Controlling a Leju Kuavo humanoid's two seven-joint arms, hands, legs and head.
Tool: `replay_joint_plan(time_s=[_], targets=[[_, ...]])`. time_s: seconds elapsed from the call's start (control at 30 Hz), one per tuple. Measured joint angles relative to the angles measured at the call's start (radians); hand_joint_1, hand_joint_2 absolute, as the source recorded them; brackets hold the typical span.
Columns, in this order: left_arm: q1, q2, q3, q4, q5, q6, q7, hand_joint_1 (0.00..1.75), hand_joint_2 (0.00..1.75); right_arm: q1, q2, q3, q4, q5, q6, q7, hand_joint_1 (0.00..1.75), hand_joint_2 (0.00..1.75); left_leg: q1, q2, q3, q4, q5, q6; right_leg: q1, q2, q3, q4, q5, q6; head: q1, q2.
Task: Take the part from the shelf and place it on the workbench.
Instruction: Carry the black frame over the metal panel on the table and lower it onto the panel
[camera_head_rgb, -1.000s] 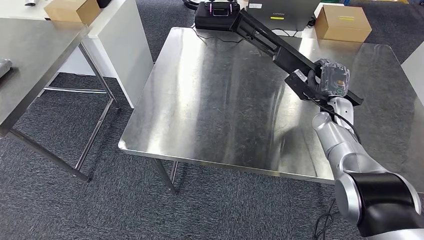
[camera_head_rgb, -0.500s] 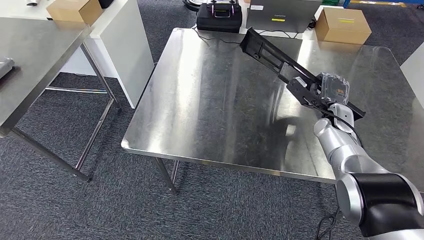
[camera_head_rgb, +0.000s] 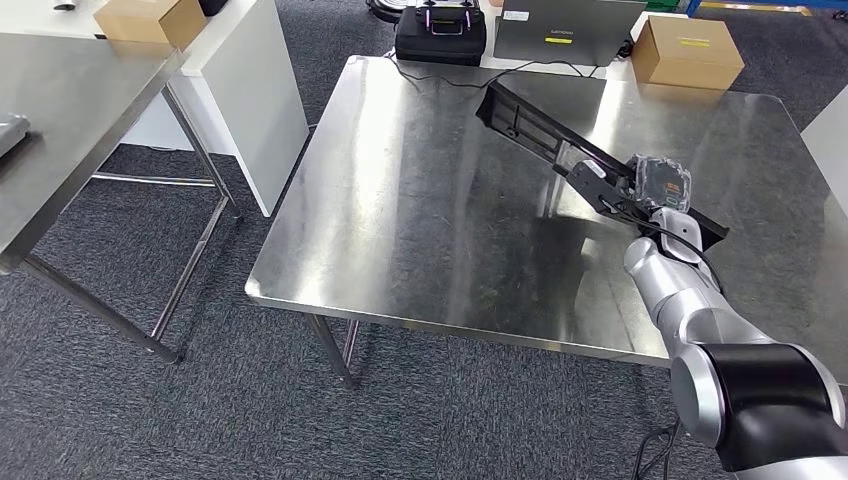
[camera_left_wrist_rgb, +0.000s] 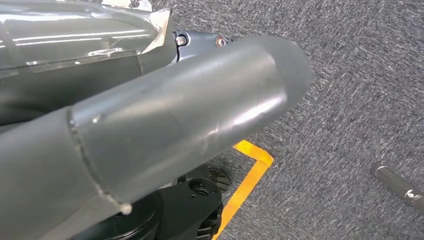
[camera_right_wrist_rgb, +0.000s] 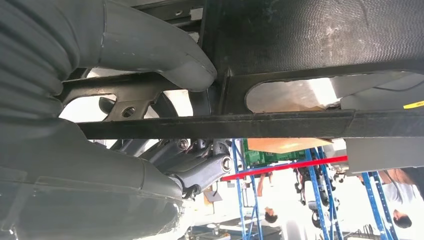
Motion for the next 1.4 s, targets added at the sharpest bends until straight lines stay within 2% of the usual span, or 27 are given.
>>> replay_joint_plan(time_s=[0.1,0.37,0.6,0.8,1.0,1.13,1.27,1.4], targets=[[0.000,0.000,0.000,0.000,-0.005,-0.002,-0.006,0.00,1.75,0.001,0.000,0.000,0.000,0.002,0.000,0.000,0.00,0.00,0.000,0.000,0.000,0.000,0.000,0.000,0.000,0.000,0.000,0.000,0.000,0.000,0.000,0.000],[0.000,0.000,0.000,0.000,-0.020,-0.002,-0.015,0.00,1.75,0.008,0.000,-0.001,0.002,0.004,0.024,-0.002,0.00,0.00,0.000,0.000,0.000,0.000,0.000,0.000,0.000,0.000,0.000,0.000,0.000,0.000,0.000,0.000],[0.000,0.000,0.000,0.000,-0.019,0.000,-0.013,0.00,1.75,0.009,0.007,-0.027,0.004,-0.052,0.101,-0.047,0.00,0.00,0.000,0.000,0.000,0.000,0.000,0.000,0.000,0.000,0.000,0.000,0.000,0.000,0.000,0.000],[-0.001,0.000,0.000,0.000,-0.019,0.002,-0.009,0.00,1.75,0.007,0.025,-0.091,0.004,-0.167,0.249,-0.097,0.00,0.00,0.000,0.000,0.000,0.000,0.000,0.000,0.000,0.000,0.000,0.000,0.000,0.000,0.000,0.000],[-0.001,0.004,0.006,0.000,-0.019,0.001,-0.001,0.00,1.75,-0.005,0.049,-0.174,-0.003,-0.326,0.494,-0.115,0.00,0.00,0.000,0.000,0.000,0.000,0.000,0.000,0.000,0.000,0.001,0.000,0.000,0.000,0.000,0.000],[-0.001,0.006,0.013,0.000,-0.019,0.000,0.001,0.00,1.75,-0.018,0.060,-0.206,-0.009,-0.366,0.557,-0.116,0.00,0.00,0.000,0.000,0.000,0.000,0.000,0.000,0.000,0.000,0.000,0.000,0.000,0.000,0.000,0.000],[-0.001,0.008,0.017,0.000,-0.017,0.000,0.001,0.00,1.75,-0.029,0.073,-0.244,-0.010,-0.462,0.686,-0.120,0.00,0.00,0.000,0.000,0.000,0.000,0.000,0.000,0.000,0.000,0.001,0.000,0.000,0.000,0.000,0.000],[-0.001,0.008,0.021,0.000,-0.016,0.000,0.001,0.00,1.75,-0.031,0.084,-0.253,-0.017,-0.506,0.720,-0.115,0.00,0.00,0.000,0.000,0.000,0.000,0.000,0.000,0.000,0.000,0.001,0.000,0.000,0.000,0.000,0.000]])
